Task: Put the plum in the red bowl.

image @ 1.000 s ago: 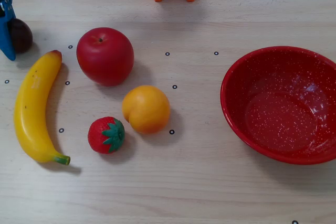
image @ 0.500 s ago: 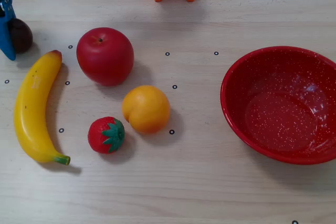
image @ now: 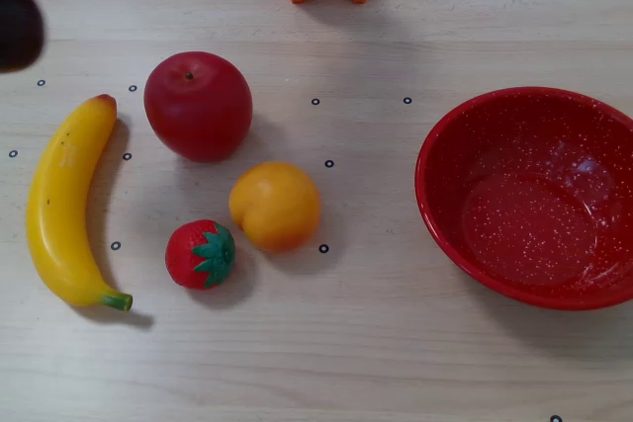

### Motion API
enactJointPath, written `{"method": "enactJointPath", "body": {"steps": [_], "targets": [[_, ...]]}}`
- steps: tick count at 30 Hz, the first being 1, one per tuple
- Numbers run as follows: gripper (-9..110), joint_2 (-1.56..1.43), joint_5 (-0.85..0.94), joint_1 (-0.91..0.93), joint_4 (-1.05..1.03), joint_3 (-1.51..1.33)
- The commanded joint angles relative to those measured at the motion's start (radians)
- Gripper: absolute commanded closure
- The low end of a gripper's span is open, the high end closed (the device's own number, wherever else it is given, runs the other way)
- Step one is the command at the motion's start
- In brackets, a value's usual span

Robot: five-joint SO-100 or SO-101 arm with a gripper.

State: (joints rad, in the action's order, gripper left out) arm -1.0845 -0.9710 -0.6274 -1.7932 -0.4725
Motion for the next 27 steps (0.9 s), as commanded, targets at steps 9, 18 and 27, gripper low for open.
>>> {"method": "enactJointPath", "body": {"steps": [9,18,27], "targets": [[101,-0.334,0.4,0.615,-0.13,-0.1],[101,-0.275,0.658,1.012,-0.078,-0.146],[101,0.032,0.692,1.108,0.043,-0.117]]}}
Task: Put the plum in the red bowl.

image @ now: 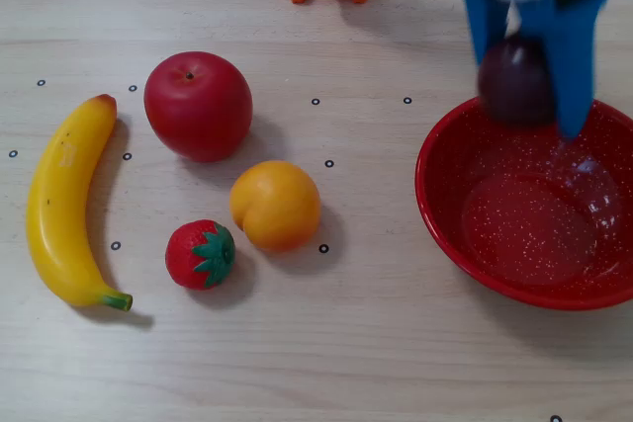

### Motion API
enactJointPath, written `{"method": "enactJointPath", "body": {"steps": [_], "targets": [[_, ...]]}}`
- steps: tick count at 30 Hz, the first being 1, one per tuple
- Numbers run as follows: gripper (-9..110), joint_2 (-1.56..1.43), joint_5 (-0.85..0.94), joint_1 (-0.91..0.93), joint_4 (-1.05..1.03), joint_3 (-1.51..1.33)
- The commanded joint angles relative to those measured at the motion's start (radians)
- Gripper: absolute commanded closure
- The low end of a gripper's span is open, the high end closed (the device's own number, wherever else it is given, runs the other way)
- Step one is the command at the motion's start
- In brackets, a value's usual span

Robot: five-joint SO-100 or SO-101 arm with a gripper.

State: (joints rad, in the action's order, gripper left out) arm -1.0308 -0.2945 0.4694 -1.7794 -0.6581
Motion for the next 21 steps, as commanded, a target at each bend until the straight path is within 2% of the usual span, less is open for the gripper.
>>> {"method": "enactJointPath", "body": {"steps": [1,3,5,6,9,17,21], "targets": [[101,0.021,0.014,0.009,0.04,0.083],[97,0.1,-0.018,0.005,0.058,0.114],[75,0.16,-0.025,-0.005,0.06,0.14],[68,0.181,-0.028,-0.009,0.064,0.15],[56,0.212,-0.066,-0.012,0.069,0.155],[55,0.17,-0.041,0.003,0.087,0.152],[66,0.051,-0.026,-0.002,0.103,0.118]]}}
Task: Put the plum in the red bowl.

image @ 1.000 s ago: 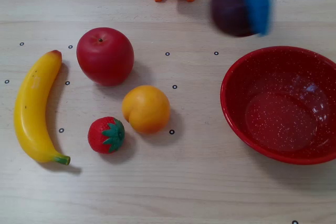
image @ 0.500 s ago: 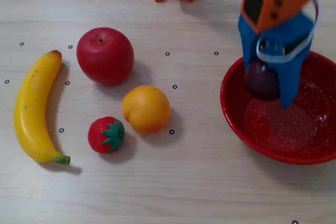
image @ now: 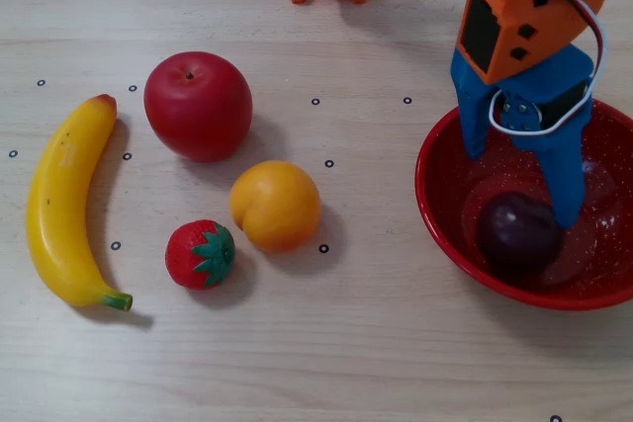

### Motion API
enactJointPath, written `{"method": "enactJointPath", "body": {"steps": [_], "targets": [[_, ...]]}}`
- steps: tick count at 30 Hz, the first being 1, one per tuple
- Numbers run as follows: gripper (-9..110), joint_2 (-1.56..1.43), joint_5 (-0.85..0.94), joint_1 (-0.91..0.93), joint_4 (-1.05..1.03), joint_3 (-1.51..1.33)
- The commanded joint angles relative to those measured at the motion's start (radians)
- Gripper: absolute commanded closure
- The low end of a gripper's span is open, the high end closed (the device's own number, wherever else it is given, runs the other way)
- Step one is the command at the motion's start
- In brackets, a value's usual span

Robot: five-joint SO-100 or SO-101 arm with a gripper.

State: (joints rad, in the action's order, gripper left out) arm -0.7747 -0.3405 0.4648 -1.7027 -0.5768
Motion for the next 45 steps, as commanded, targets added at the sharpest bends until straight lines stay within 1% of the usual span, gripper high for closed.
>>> {"method": "enactJointPath", "body": {"steps": [1,5,9,16,23,27,30,36,42,45], "targets": [[71,-0.244,0.02,0.0,0.028,0.026],[88,-0.42,0.023,-0.034,0.038,-0.051],[101,-0.618,0.023,-0.092,0.052,-0.19],[101,-0.917,0.031,-0.242,0.035,-0.431],[101,-1.273,0.044,-0.425,0.155,-0.867],[101,-1.41,0.044,-0.512,0.163,-1.054],[101,-1.572,0.037,-0.56,0.259,-1.275],[101,-1.865,0.035,-0.566,0.364,-1.655],[101,-2.178,0.058,-0.558,0.54,-2.052],[101,-2.275,0.097,-0.551,0.609,-2.203]]}}
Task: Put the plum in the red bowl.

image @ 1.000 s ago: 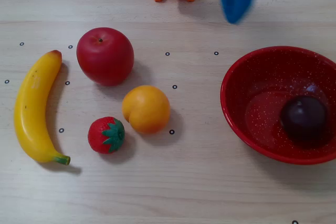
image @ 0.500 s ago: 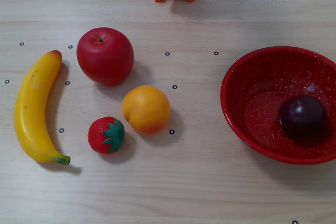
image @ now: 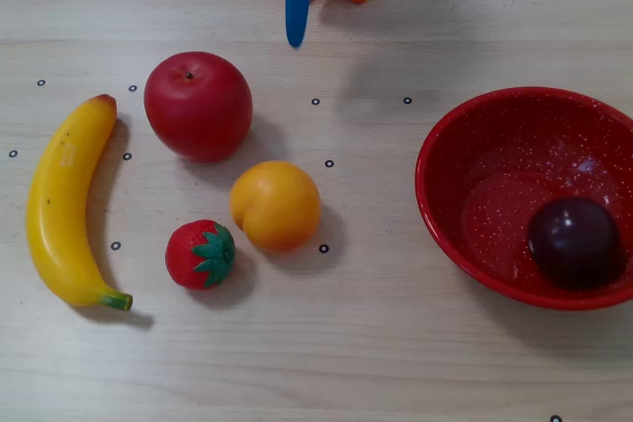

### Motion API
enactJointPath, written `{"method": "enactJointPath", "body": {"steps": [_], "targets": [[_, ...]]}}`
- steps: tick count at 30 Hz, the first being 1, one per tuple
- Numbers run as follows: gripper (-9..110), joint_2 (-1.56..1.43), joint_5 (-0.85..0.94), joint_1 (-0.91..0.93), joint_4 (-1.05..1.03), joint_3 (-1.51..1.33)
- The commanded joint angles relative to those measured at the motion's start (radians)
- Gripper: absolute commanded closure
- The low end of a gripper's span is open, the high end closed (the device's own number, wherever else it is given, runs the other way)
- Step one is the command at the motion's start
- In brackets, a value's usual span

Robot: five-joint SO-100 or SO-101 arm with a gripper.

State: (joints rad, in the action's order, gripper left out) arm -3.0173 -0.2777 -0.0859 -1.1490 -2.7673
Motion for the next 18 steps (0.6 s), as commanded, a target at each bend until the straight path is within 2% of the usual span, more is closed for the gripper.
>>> {"method": "enactJointPath", "body": {"steps": [1,6,18], "targets": [[101,-0.061,0.049,0.003,0.071,-0.054],[101,-0.183,0.1,0.005,0.187,-0.267],[101,-0.19,0.091,0.044,0.206,-0.278]]}}
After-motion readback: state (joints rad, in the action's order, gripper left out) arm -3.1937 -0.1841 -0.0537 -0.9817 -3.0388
